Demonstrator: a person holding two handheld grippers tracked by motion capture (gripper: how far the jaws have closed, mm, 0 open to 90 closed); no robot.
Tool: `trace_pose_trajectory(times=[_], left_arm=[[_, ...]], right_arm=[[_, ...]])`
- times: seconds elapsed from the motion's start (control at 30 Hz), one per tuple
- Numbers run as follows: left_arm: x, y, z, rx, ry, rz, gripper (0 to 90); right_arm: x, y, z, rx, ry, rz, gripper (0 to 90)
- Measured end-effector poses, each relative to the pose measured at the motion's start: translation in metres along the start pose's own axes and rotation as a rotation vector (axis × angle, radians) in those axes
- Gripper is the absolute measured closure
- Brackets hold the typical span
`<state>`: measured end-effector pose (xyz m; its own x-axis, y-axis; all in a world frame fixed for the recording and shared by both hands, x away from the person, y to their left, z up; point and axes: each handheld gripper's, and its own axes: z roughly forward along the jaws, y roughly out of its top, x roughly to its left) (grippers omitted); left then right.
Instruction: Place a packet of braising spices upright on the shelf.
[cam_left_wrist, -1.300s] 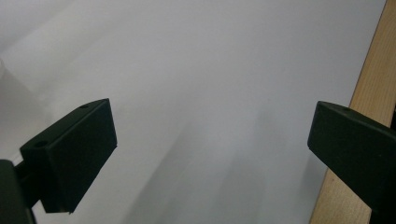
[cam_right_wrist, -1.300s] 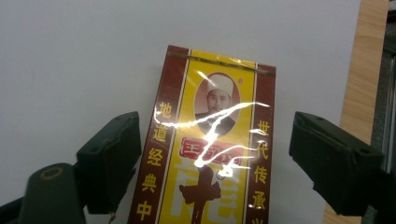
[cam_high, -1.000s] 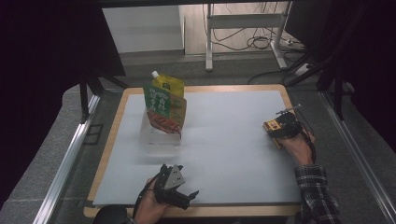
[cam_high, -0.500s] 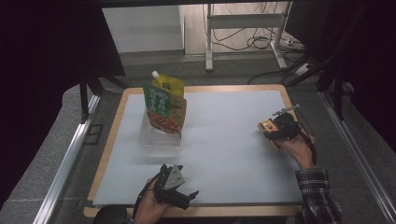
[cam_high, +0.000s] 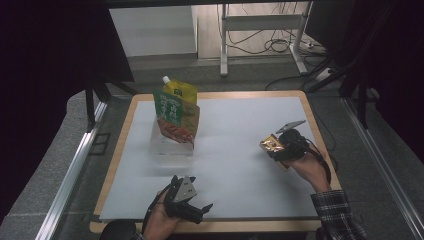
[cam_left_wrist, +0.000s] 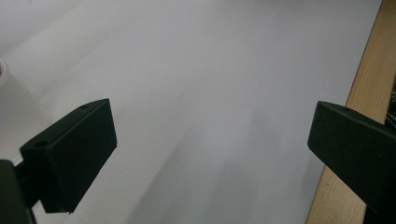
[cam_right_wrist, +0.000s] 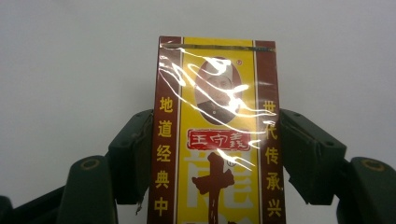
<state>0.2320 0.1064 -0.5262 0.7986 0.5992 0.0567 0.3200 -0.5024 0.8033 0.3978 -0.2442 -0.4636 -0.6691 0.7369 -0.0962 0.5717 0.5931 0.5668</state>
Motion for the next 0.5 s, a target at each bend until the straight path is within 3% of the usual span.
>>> trace_pose_trajectory(times=[0.23, 0.5], left_arm=[[-0.001, 0.0, 0.001, 0.002, -0.003, 0.002, 0.9], [-0.001, 0.0, 0.0, -0.001, -0.006, -0.002, 1.0]], right_arm=[[0.033, -0.002, 0.004, 0.035, 0.058, -0.065, 32.2], [0.05, -0.007, 0.018, 0.101, 0.093, -0.11, 32.1]])
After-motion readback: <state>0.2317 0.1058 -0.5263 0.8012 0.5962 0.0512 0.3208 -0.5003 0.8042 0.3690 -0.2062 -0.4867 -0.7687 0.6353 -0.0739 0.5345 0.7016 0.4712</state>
